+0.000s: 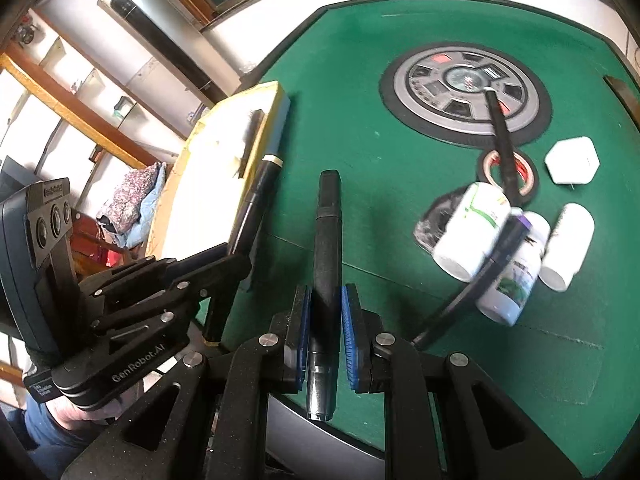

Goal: Organize rigid objects
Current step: 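Carry both black markers over the tray with both tools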

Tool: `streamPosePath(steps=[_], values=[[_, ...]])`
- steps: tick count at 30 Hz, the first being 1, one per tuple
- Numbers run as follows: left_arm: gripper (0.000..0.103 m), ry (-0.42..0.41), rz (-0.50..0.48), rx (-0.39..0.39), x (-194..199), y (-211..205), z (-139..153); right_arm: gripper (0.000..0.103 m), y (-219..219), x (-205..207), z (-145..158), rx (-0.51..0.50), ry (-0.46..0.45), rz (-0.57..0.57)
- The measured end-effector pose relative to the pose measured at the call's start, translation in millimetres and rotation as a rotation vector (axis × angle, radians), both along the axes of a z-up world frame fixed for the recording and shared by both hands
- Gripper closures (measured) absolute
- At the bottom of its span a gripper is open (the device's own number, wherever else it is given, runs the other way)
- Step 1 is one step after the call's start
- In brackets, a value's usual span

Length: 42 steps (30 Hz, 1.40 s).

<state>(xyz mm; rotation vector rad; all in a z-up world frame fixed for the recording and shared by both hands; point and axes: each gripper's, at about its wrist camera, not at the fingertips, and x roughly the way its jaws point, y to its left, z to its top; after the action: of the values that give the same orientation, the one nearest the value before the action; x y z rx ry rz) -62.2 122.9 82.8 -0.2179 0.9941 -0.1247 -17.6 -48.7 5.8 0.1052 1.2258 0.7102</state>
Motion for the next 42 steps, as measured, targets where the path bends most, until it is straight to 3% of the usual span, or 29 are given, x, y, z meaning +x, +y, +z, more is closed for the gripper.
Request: streamPosePath(steps=[11, 25, 42], values=[[0.091, -0.030, 0.144, 0.004, -5, 61, 12, 0.089, 65, 4, 14, 0.039, -0.018, 0.122], [0.091, 0.006, 0.260, 0.047, -14, 125, -6, 0.089, 162, 8, -1, 0.044, 0.003, 0.256], [0.091, 0.072, 0.254, 0.048, 7, 155, -39, 0.089, 183, 18, -26, -0.020, 0.037, 0.219]])
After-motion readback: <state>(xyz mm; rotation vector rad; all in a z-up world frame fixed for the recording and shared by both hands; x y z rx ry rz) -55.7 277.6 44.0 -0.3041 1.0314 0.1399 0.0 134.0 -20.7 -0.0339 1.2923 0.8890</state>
